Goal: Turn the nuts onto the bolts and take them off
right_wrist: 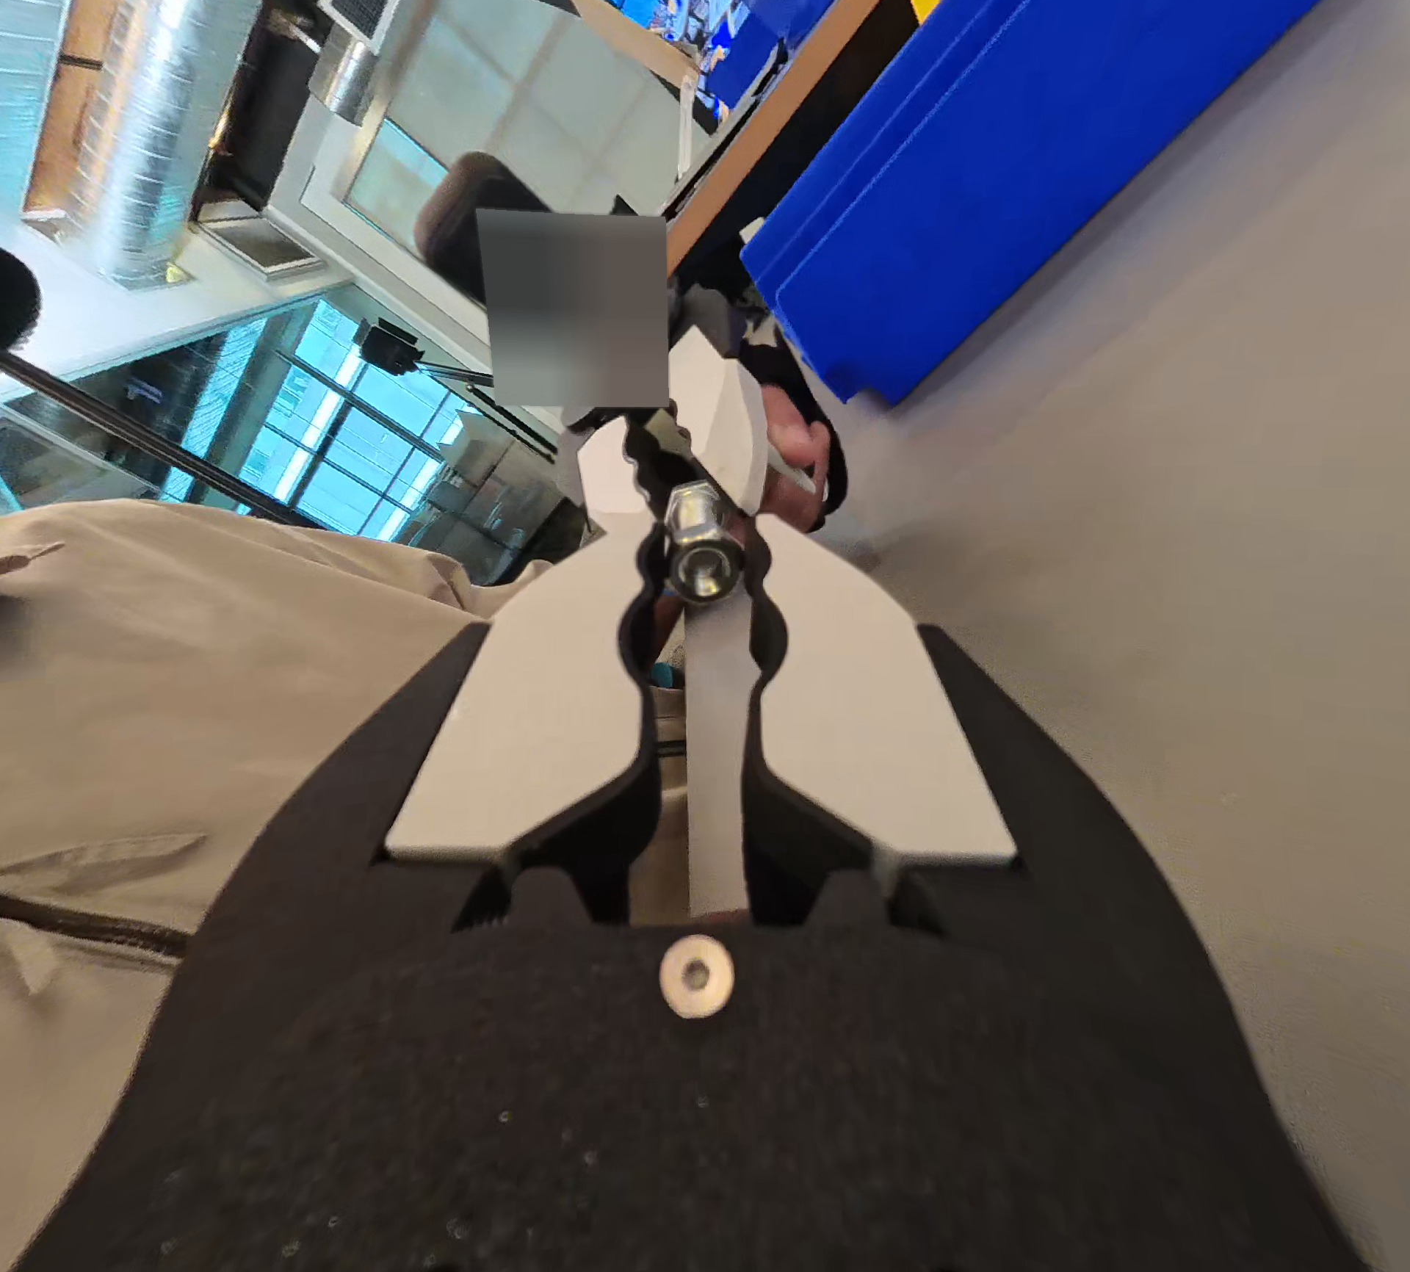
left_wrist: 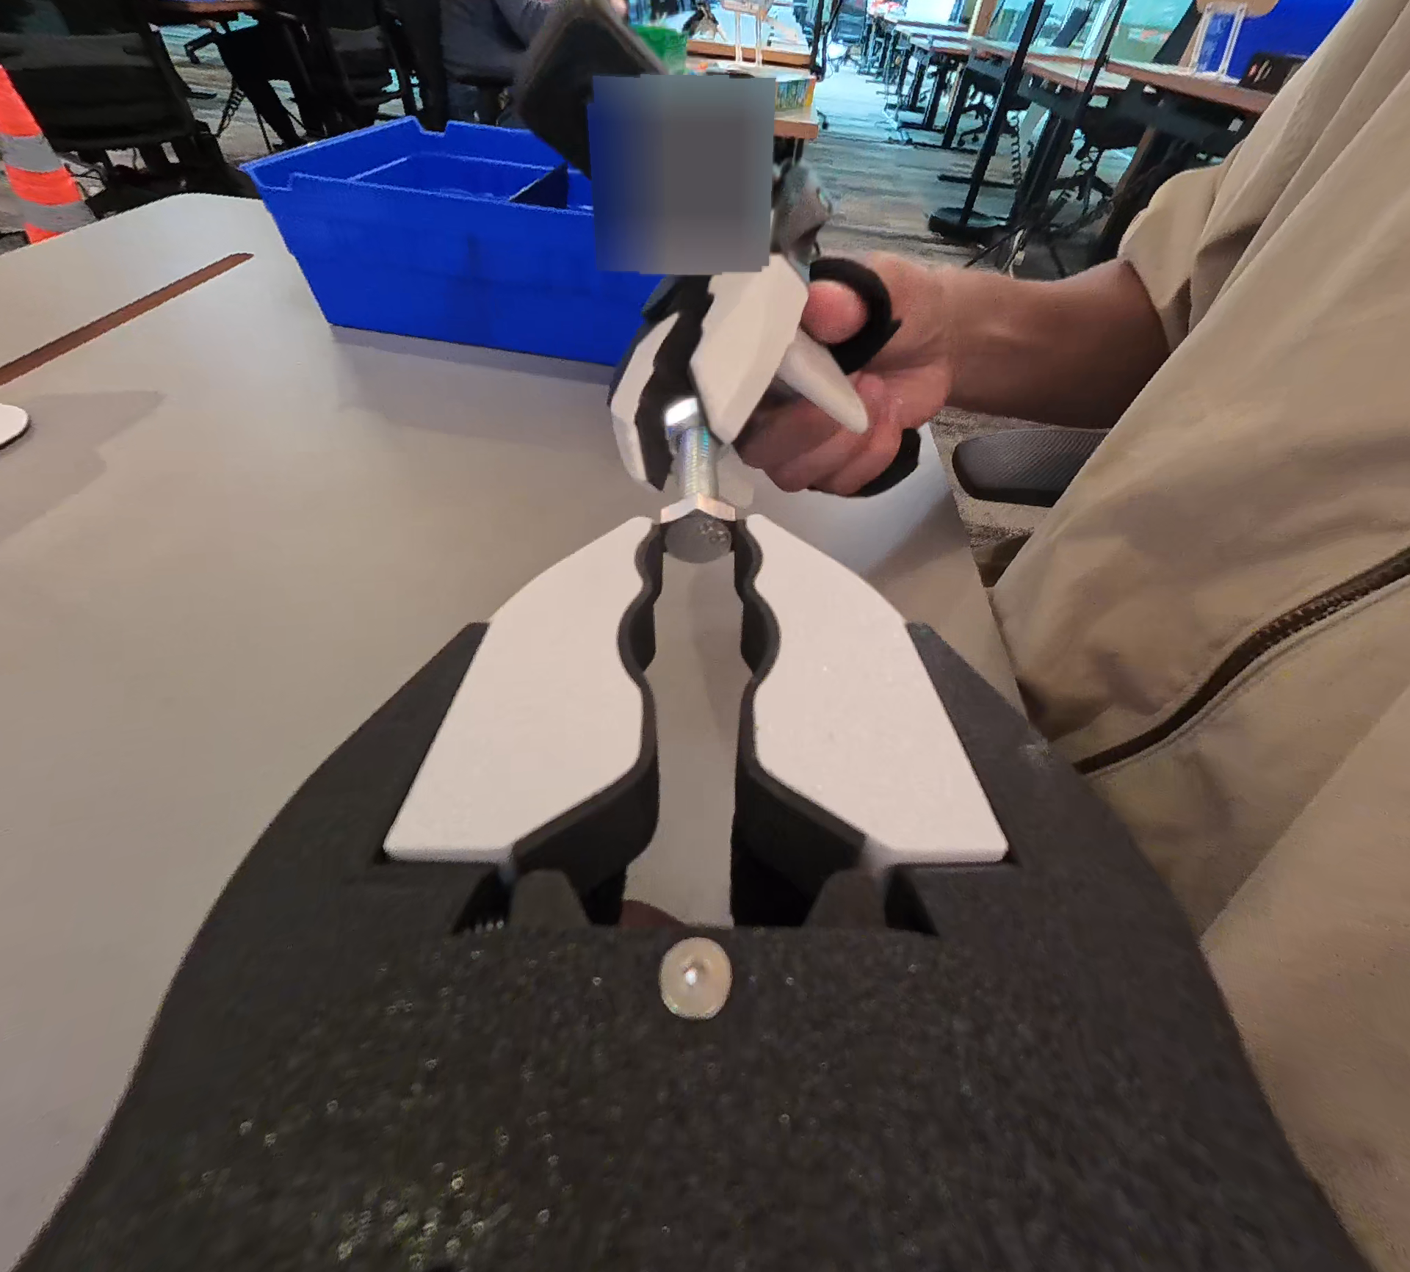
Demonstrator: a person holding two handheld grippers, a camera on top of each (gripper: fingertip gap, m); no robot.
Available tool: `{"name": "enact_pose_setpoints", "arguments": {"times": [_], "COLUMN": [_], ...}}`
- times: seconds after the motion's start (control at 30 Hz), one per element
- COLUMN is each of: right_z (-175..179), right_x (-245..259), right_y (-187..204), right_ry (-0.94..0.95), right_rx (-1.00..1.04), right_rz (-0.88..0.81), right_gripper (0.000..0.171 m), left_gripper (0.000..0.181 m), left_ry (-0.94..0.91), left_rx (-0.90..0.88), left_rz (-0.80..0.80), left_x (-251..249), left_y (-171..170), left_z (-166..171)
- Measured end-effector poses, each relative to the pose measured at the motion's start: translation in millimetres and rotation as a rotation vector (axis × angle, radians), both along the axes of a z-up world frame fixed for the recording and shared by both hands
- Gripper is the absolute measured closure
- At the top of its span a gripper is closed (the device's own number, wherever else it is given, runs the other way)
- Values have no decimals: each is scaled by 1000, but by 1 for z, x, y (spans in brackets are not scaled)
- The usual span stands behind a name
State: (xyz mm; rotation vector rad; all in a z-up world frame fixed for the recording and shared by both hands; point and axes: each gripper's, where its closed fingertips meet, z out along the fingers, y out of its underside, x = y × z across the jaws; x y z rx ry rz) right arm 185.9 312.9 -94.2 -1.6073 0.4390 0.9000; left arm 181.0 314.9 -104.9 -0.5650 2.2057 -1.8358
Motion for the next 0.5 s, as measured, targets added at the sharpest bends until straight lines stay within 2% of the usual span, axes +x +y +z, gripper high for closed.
{"name": "enact_pose_setpoints", "arguments": {"times": [0.07,0.2,0.5], "right_z": [-2,1,26], "right_x": [-1,-3,-14], "right_y": [0,-2,-7], "right_ry": [-43,-267,-1049], "right_rx": [1,7,121], "right_rz": [7,21,113], "right_gripper": [152,152,152], "left_gripper": [164,164,164], "left_ry": [7,54,268], "left_rx": [-1,-72,-387], "left_rz": [-3,-33,-206], "left_x": [-1,-2,-14], "left_y": [0,-2,-8], "left_z": [1,4,29]}}
